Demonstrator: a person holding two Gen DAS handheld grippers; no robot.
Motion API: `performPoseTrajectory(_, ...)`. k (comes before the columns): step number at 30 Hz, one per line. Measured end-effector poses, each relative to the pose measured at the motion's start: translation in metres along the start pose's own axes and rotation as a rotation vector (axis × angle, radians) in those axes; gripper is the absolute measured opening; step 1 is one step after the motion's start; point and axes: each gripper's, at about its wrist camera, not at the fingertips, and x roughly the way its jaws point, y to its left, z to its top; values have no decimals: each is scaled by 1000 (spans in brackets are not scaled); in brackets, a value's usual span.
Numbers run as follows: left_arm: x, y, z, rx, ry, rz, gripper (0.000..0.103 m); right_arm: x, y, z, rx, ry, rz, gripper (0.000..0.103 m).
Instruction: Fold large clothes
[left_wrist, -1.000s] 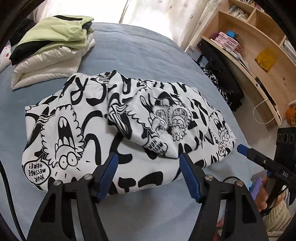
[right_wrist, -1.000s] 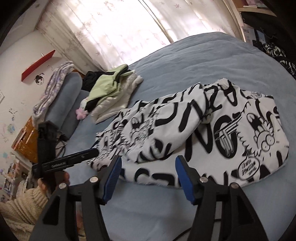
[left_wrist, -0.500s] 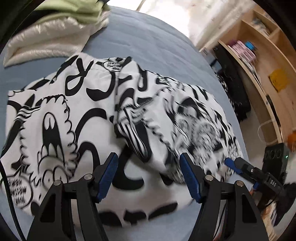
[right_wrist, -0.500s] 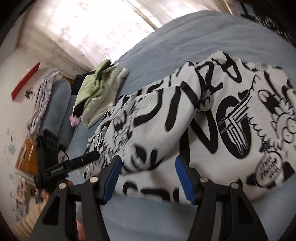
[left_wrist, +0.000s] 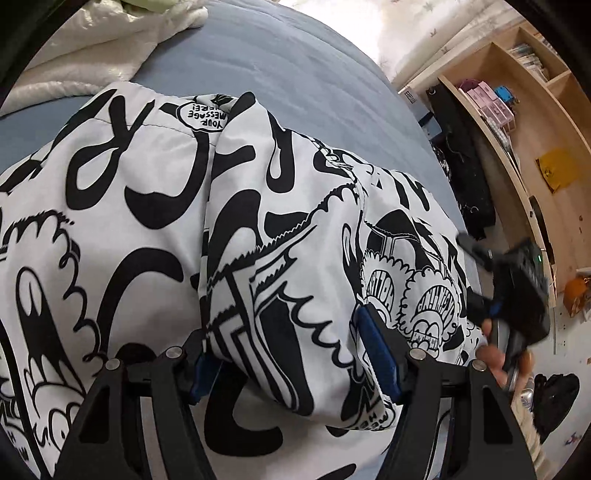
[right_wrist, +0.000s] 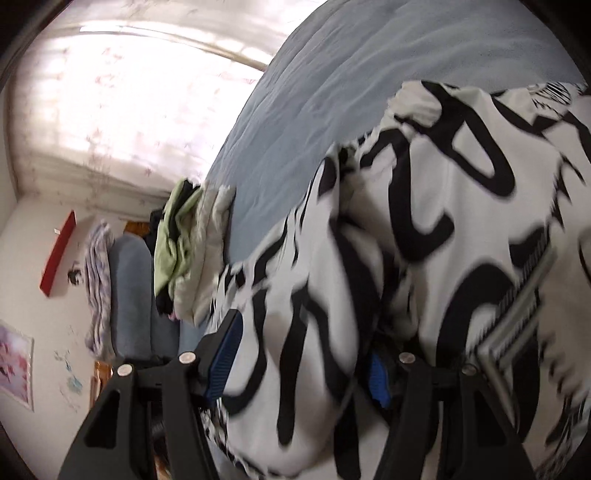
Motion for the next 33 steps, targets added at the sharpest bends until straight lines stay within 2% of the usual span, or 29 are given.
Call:
performPoseTrajectory(4,5,-3,4,27,-3,3,67,6,10,22,-56,-24,-8,60)
performPoseTrajectory(7,9,-10,5,43,-9,8,67,3,38,32,-221,-87,-12,59)
performPoseTrajectory(9,11,-14,5,48,-22,5,67,-5,62,31,-368,-133,22,46)
performPoseTrajectory(10,11,-15,5,53,-28,4,67,-9,72,28,-432,-158,31,45)
performPoseTrajectory(12,14,-16,4,65,-37,8,67,-15,80,20,-524,-201,7,43)
performPoseTrajectory(13,15,-15,3,66,-36,11,67,-13,78,17,-547,-201,-37,43)
performPoseTrajectory(15,17,-14,2,62,-36,14,67,-5,63,16,-501,-136,-102,44)
performPoseTrajectory(18,18,-14,4,44,-43,2,67,1,35,10,-394,-2,-113,46)
performPoseTrajectory(20,18,-12,5,29,-47,-1,60,-3,23,-6,-353,45,-82,47)
performPoseTrajectory(21,18,-12,5,23,-49,3,52,-4,21,-14,-343,58,-62,47)
performPoseTrajectory(23,17,-10,5,5,-56,4,43,-5,21,-28,-340,75,-39,47)
performPoseTrajectory(25,15,-10,6,-10,-65,7,22,-5,25,-39,-354,68,-65,47)
performPoseTrajectory(26,13,-12,6,-9,-66,10,16,-3,29,-43,-374,63,-103,44)
performPoseTrajectory(27,10,-14,5,-2,-69,17,11,-2,36,-46,-403,53,-140,30)
performPoseTrajectory(29,-2,-27,3,40,-100,65,9,-11,49,-50,-439,37,-159,4)
performPoseTrajectory(33,-16,-44,-8,99,-131,111,9,-40,61,-60,-445,-49,-165,4)
